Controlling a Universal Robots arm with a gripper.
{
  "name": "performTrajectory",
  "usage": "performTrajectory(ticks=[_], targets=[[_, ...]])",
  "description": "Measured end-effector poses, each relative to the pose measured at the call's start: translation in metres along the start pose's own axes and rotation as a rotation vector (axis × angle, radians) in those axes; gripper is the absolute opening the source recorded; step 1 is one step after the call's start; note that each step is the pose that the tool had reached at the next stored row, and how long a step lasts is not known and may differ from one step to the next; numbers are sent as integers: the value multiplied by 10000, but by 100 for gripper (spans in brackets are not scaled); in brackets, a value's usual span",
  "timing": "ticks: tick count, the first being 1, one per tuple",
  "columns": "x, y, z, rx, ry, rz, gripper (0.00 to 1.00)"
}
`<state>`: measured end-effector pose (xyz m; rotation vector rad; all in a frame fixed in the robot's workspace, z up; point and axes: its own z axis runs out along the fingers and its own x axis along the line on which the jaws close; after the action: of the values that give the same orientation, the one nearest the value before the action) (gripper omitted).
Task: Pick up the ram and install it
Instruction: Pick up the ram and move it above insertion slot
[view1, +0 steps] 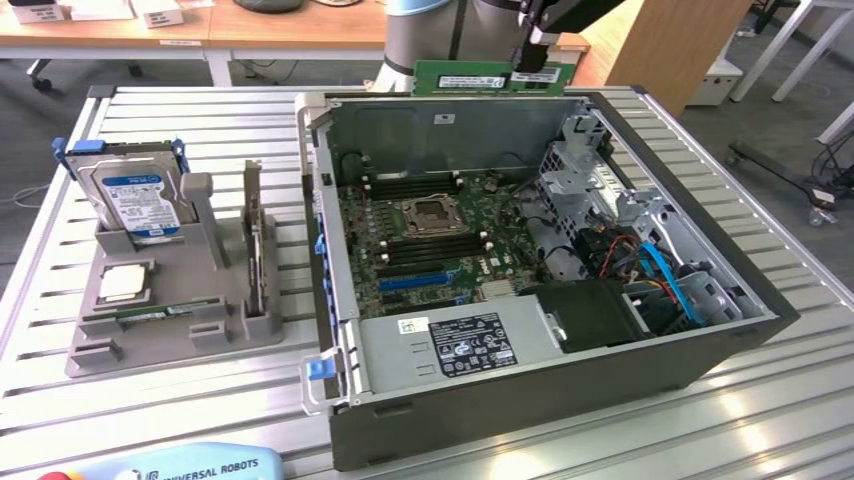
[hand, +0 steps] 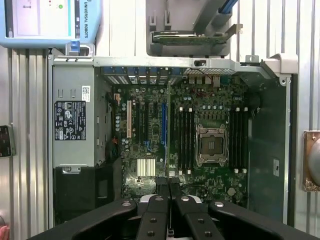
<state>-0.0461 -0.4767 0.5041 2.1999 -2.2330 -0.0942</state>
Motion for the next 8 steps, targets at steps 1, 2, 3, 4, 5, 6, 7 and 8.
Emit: performTrajectory(ticks=[1, 2, 3, 4, 5, 6, 7, 8], targets=[[0, 0, 1, 0, -1, 0, 12], [-4, 0, 2, 1, -3, 0, 12], [-10, 0, 3, 1, -3, 1, 12], [-19, 0, 4, 0, -4, 1, 12], [-32, 0, 6, 0, -5, 0, 12], [-47, 0, 8, 0, -4, 0, 12], [-63, 0, 11, 0, -5, 0, 12], [-78, 0, 14, 0, -7, -1, 12]])
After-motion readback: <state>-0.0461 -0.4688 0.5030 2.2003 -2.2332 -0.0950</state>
